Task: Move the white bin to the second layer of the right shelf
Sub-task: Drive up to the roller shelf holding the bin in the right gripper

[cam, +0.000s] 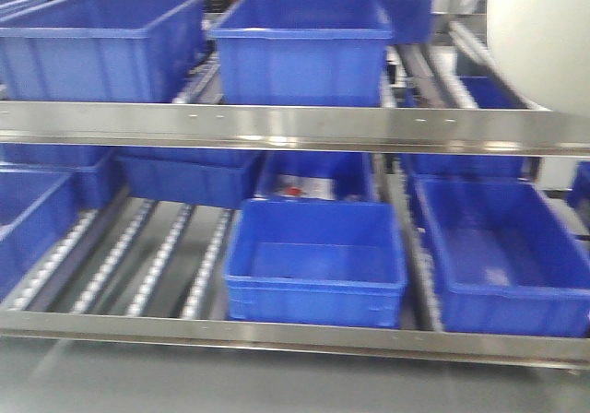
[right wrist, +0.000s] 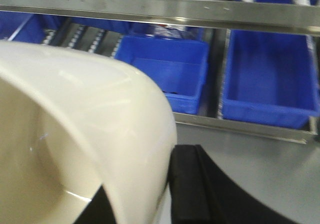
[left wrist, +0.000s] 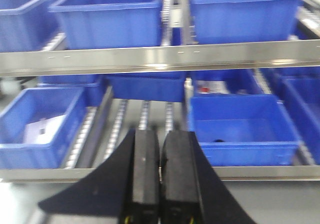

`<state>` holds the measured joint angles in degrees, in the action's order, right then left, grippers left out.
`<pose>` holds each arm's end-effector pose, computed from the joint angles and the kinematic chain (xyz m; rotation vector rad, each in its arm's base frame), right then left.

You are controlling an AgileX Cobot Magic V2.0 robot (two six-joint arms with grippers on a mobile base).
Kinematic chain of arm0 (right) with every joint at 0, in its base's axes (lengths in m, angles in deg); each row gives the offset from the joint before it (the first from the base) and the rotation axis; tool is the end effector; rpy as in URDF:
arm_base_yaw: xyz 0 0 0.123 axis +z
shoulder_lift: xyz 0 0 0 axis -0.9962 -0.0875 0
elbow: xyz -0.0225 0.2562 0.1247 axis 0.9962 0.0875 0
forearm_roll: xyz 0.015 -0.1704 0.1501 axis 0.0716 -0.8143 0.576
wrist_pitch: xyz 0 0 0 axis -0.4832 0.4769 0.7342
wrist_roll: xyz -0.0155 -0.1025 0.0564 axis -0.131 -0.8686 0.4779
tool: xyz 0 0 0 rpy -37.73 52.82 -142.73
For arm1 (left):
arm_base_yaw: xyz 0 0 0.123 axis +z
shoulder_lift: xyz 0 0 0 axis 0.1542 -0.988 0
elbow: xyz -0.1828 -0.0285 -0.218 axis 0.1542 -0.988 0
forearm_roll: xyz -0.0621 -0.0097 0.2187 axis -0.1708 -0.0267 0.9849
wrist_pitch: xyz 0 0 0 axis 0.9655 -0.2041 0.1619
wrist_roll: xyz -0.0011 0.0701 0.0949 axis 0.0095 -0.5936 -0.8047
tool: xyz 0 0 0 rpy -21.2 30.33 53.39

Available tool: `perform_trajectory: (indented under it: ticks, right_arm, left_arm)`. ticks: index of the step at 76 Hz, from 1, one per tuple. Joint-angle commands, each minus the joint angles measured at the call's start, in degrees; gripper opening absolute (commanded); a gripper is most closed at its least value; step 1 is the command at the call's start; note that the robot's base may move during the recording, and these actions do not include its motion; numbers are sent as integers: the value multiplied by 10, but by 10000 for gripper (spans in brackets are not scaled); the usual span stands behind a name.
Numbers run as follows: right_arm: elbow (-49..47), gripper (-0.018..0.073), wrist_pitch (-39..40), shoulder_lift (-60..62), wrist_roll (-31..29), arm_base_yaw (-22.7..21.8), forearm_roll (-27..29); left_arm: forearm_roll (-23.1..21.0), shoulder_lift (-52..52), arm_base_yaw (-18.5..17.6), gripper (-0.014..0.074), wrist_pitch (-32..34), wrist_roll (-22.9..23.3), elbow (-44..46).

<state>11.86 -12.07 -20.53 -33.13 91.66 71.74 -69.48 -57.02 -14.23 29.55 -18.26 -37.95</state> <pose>0.1349 0.0228 0.3202 -0.0544 1.9652 0.1997 0.0571 -0.0053 0.1942 0.1110 1.6432 -0.0398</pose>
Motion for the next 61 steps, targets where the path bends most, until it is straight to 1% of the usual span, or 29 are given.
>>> perform_trajectory:
  ticks: [1,61]
  right_arm:
    - [-20,48,56,0,0,-2,5]
    - [-20,48,56,0,0,-2,5]
  left_arm:
    - [0,8,-3,85,49,2,-21]
    - [0,8,-3,85,49,2,-21]
